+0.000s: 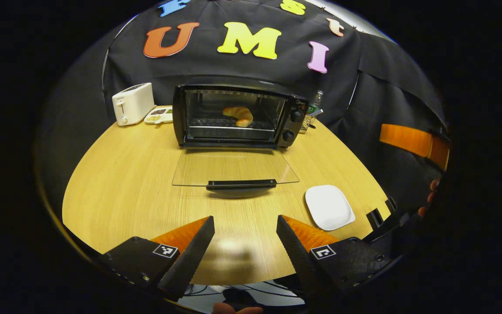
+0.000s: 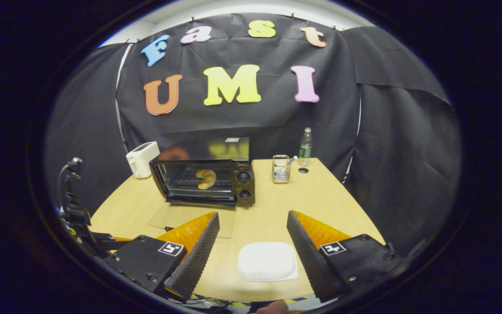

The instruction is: Open the electric oven with the left hand, put the food in, and close the electric oven.

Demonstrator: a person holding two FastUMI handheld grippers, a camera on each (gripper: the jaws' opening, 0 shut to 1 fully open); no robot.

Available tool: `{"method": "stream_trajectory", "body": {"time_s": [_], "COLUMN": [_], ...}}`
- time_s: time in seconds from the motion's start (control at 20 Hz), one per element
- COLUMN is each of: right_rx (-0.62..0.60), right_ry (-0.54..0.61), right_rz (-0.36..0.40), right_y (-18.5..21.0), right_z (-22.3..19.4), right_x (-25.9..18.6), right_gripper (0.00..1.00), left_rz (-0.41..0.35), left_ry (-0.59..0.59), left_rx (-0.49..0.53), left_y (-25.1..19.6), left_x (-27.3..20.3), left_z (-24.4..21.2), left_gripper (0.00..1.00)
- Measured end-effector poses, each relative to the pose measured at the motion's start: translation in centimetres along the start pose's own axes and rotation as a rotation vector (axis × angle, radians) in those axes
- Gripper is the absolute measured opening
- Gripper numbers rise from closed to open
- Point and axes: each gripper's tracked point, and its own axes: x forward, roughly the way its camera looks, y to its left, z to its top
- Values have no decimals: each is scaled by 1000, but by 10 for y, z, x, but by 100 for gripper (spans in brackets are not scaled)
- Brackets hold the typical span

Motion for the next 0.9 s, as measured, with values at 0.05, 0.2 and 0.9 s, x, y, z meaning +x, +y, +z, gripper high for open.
{"method": "stream_trajectory", "body": {"time_s": [0.05,0.2,0.9], "right_rx": [-7,4,137], "right_ry": [8,58,137], "right_rz": [2,-15,-93], "right_y": [-3,-19,-81], "right_z": [-3,-18,-26], "right_x": [-2,-4,-5], "right_gripper": [97,97,97], "left_rz": [10,56,159], "left_ry": [14,36,122], "left_rx": [-4,-25,-13], "left_y": [0,7,14], "left_x": [8,27,106], "left_z": [-5,-10,-17], "left_gripper": [95,95,95]}}
